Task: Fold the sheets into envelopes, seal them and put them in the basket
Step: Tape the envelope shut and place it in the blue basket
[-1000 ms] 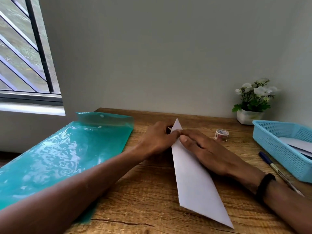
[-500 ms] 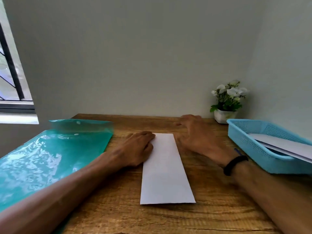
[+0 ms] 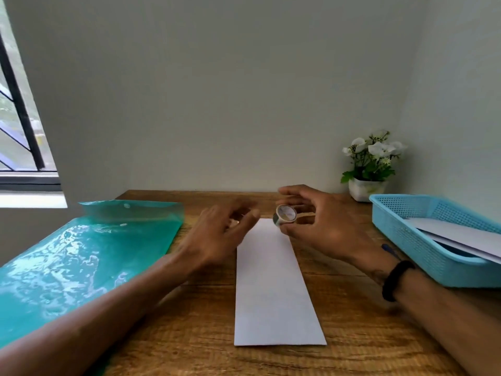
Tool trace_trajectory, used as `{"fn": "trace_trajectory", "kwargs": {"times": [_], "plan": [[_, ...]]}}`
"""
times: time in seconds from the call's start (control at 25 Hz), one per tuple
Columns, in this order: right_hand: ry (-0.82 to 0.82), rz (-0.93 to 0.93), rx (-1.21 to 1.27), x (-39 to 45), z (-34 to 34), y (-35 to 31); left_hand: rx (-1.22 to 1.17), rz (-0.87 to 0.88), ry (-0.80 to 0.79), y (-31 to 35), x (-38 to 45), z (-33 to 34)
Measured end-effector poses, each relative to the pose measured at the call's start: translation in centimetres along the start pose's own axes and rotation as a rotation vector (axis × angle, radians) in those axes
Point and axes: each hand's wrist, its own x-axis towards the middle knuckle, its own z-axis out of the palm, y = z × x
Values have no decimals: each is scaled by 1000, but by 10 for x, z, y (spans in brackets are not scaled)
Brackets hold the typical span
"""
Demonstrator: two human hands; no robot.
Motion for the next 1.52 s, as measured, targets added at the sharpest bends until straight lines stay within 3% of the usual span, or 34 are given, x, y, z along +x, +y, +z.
{"fn": "trace_trajectory", "kwargs": {"times": [0.08, 0.16, 0.32, 0.56, 0.8, 1.04, 1.28, 1.52], "plan": [[-26, -144, -46, -3, 12, -13, -344, -47, -25, 8, 0, 4], [-29, -221, -106, -6, 18, -19, -516, -110, -63, 7, 2, 8], [103, -193, 19, -8, 16, -19, -847, -274, -135, -1, 5, 7], [185, -195, 3, -8, 15, -18, -1040, -241, -137, -6, 11, 6], [203, -216, -5, -9, 15, -22, -1064, -225, -145, -9, 11, 5], [197, -195, -7, -9, 18, -19, -928, -161, -150, -6, 8, 4], [194, -177, 46, -10, 18, -18, -551, -70, -79, -5, 4, 6], [134, -147, 40, -10, 21, -18, -408, 27, 37, -8, 5, 6]]}}
